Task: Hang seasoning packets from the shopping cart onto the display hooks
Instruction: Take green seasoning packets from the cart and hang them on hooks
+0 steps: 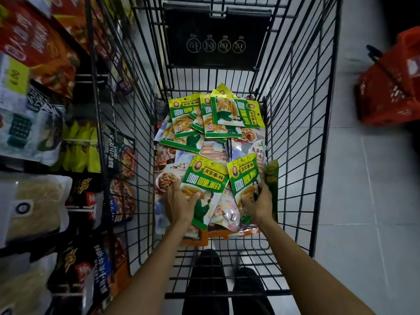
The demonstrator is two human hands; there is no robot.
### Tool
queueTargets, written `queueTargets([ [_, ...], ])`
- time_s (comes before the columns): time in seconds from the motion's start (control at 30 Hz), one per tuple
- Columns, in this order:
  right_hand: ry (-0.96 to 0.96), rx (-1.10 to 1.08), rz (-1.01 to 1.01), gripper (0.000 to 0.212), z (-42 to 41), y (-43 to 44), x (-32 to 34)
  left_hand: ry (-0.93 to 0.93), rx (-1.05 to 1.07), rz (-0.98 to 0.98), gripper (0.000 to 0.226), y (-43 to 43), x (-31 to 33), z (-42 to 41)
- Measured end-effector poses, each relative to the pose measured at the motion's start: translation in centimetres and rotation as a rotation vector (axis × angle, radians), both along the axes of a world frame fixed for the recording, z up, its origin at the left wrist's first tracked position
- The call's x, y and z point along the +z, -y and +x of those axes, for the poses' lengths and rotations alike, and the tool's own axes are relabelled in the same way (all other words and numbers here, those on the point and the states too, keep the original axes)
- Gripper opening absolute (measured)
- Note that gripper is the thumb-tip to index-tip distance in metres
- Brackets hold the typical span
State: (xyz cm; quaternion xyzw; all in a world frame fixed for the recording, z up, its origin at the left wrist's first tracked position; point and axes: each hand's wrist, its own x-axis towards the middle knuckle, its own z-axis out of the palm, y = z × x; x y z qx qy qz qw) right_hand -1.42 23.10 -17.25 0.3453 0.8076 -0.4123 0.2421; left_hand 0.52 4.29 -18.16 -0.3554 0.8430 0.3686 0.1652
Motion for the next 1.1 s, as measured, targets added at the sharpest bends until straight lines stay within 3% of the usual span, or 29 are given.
queueTargets([
  [0.4,0.122,0.124,0.108,0.091,-0.5,0.8,-0.3,0.047,0.1,0.069,0.039,2.2,0.7,-0.3],
  [0.57,0.09,0.107,0.205,0.098,-0.7,0.9,0.1,0.056,0.125,0.145,0.039,2.8,1.1,-0.5],
  [0.73,0.051,0.044,0.222,0.067,-1.0,1.6,0.7,0.112,0.102,0.239,0.067,3.4,1.6,-0.8],
  [0.8,0.076,-0.008,0.154,0.056,-0.9,1.5,1.0,0.099,0.099,0.295,0.06,3.7,1.6,-0.6],
  [0.93,0.06,-0.015,0.061,0.053,-0.5,1.1,1.9,0.13,0.146,0.45,0.079,3.5,1.9,-0.4],
  [1.1,-0.051,-0.006,-0.079,0.041,-0.4,1.4,4.3,0.07,0.162,0.49,0.049,3.2,3.5,-0.4],
])
